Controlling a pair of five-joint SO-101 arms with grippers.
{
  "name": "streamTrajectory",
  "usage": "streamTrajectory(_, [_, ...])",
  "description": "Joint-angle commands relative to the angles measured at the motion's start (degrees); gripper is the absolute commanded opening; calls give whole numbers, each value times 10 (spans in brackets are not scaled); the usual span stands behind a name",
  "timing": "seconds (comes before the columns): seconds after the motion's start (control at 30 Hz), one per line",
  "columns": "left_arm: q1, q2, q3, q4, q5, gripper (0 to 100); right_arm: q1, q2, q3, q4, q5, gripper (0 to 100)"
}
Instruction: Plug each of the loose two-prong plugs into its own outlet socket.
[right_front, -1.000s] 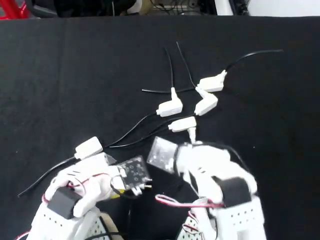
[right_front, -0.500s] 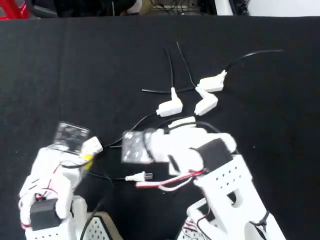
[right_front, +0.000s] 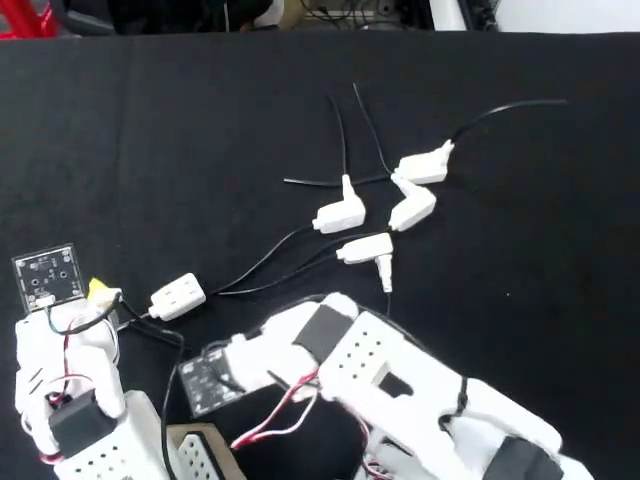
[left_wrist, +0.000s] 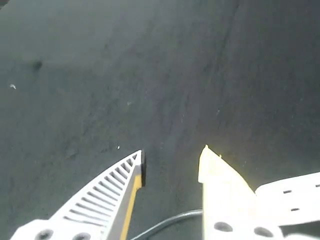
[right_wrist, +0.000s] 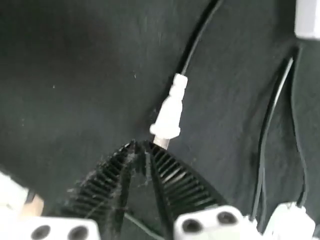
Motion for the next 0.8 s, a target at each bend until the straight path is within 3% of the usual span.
streamTrajectory(0.0, [-11,0,6,-17,-19,192,-23,6,-2,-19,-9,16])
streamTrajectory(0.23, [-102,-1,73,-54,-39,191,-27,7,2,-69,-29,74])
streamTrajectory(0.37, [-109,-1,112,-91,-39,191,-27,7,10,-84,-59,75])
streamTrajectory(0.5, [-105,-1,116,-92,-20,191,-28,7,24,-87,-91,133])
streamTrajectory(0.77, [-105,-1,118,-91,-22,191,-28,7,29,-115,-144,140])
